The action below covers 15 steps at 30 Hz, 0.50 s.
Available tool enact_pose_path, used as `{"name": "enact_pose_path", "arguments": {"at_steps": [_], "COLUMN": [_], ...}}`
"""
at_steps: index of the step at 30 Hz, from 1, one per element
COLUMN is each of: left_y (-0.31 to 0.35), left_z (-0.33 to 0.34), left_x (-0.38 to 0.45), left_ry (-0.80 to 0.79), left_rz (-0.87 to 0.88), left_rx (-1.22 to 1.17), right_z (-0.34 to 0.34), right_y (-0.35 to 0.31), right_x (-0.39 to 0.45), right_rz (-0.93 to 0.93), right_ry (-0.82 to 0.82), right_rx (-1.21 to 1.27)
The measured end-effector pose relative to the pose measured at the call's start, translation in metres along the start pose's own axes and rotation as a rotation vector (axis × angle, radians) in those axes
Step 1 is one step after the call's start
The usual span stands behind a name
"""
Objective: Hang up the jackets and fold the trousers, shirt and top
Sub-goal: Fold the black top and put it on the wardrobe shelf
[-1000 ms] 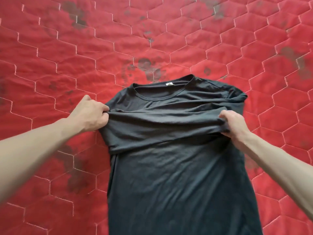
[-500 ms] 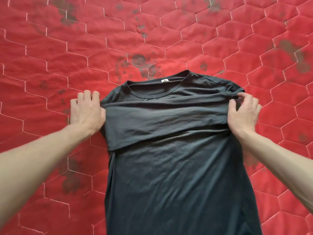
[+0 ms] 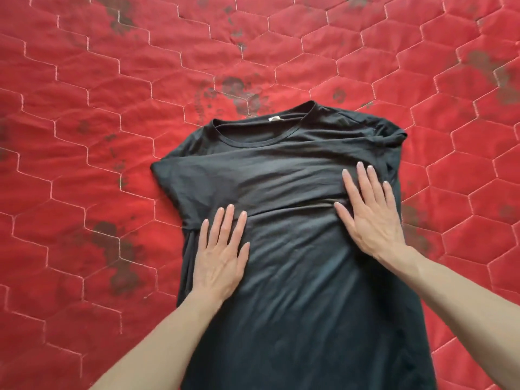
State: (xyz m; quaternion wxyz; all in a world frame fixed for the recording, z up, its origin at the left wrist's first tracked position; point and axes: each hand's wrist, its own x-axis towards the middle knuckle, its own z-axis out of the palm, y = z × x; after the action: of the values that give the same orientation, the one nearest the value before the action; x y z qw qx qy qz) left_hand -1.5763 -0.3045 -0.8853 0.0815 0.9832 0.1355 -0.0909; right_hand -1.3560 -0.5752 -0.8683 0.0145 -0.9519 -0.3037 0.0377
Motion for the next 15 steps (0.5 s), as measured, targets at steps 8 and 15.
{"name": "enact_pose_path", "arguments": {"at_steps": [8, 15], "left_y": [0.016, 0.032], "left_z": [0.032, 0.038], "left_x": [-0.118, -0.153], "left_ry": [0.014, 0.036], "left_rz": [-0.09, -0.406], "left_rx": [-0.01, -0.06], "right_z": [0.015, 0.028], "right_y": [-0.001, 0.019], "right_x": [-0.136, -0.176], "right_rz": [-0.161, 0.198], "right_ry": [-0.012, -0.072], "right_rx": [0.057, 0.1]}}
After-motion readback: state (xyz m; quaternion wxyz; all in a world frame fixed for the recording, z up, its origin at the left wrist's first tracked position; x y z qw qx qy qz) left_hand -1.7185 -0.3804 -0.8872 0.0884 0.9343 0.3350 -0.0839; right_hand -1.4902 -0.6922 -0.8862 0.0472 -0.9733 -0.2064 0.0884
